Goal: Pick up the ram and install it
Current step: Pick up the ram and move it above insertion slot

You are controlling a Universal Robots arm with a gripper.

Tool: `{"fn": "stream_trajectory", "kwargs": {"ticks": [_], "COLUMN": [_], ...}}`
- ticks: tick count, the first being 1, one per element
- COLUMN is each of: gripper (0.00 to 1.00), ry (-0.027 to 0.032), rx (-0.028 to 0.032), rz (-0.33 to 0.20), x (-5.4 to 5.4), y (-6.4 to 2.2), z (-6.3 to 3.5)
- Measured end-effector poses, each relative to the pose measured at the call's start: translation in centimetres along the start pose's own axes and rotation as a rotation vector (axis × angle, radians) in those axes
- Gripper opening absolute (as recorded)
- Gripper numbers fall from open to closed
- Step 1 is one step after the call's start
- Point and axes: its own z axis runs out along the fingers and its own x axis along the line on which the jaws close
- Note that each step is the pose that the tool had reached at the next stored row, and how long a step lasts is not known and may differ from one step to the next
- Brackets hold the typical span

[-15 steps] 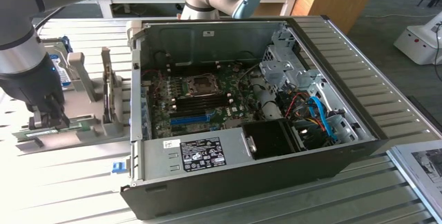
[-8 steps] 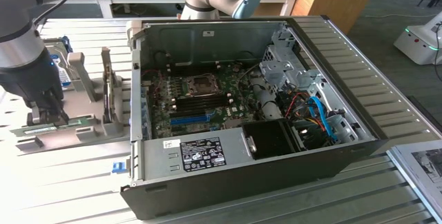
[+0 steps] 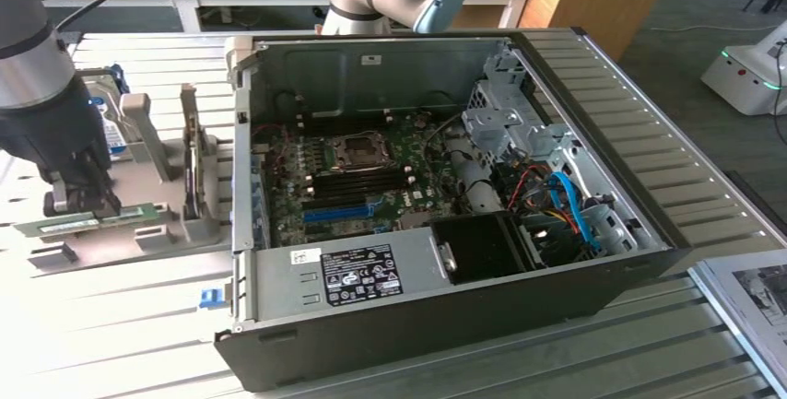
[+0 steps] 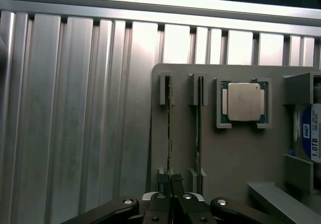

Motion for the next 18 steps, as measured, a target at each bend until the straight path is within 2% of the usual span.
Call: {"fn": "stream_trajectory", "kwargs": {"ticks": [18], "gripper": [0.12], "ry": [0.0002], "rx": [-0.0001], "rz": [0.001], "x": [-0.1], "y": [-0.42], "z": [-4.03]}}
